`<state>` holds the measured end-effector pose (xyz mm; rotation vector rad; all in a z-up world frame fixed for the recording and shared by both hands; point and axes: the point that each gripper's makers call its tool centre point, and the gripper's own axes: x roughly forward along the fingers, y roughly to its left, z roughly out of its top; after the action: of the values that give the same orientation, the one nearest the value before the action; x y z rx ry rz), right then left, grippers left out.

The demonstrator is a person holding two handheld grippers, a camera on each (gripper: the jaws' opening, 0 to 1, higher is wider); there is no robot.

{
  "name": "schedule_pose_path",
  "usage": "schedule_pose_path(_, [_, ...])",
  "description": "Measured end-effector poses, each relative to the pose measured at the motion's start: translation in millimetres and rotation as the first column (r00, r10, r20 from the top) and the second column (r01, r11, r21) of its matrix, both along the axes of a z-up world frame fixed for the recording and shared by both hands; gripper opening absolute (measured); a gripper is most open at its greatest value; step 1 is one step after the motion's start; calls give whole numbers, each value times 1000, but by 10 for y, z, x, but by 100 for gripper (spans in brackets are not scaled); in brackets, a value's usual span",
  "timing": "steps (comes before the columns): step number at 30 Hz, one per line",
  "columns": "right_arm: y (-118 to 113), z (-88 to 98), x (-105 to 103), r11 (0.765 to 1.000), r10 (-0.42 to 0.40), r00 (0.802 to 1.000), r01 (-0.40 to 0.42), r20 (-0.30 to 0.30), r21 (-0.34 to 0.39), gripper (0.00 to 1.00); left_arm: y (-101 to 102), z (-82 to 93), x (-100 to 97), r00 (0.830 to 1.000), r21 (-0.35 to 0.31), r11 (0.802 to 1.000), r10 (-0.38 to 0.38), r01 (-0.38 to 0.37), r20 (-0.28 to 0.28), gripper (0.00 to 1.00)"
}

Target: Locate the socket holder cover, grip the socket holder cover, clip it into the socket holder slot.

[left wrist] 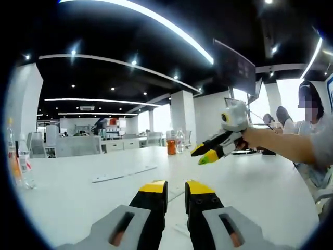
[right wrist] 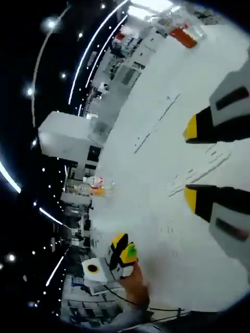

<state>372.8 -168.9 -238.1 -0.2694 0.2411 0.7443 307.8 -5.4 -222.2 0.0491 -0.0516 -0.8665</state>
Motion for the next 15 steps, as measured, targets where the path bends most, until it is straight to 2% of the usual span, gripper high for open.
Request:
schedule_pose_path(1, [-42, -4, -13, 998, -36, 999, 36, -6, 48, 33, 3, -9, 9, 1000, 4, 1000, 2, -2, -2, 14])
schedule_pose_path(3, [-41, -20, -29, 986, -55, 998, 54, 4, 156, 35, 8, -27, 21, 1000, 11, 1000, 6, -6, -4, 14])
schedule_pose_path(4, [-32, -53, -34, 984, -63, 998, 61, 4, 167, 36, 6, -37, 24, 1000, 14, 1000, 5, -5, -7, 14])
schedule_pose_path(6, [-5, -175, -70, 989, -65, 998, 64, 0, 134, 36, 5, -83, 48, 1000, 30, 999, 12, -11, -16, 14])
schedule_pose_path(7, [-9, -191, -46, 988, -105, 994, 102, 18, 117, 37, 4, -111, 66, 1000, 39, 999, 13, -12, -25, 14])
schedule_pose_path(8, [44, -208, -68, 993, -87, 995, 83, 39, 84, 39, 1, -119, 71, 1000, 42, 999, 12, -11, -27, 14])
schedule_pose_path(12, [129, -263, -108, 987, -86, 996, 81, 33, 138, 42, 1, -199, 106, 999, 64, 998, 16, -13, -46, 15])
schedule_pose_path(13, [128, -307, -99, 989, -84, 996, 81, 16, 123, 43, 3, -219, 119, 999, 72, 997, 19, -15, -49, 15])
schedule_pose_path(15, [91, -327, -70, 989, -101, 995, 98, 23, 110, 48, 6, -244, 131, 998, 82, 996, 22, -17, -53, 15])
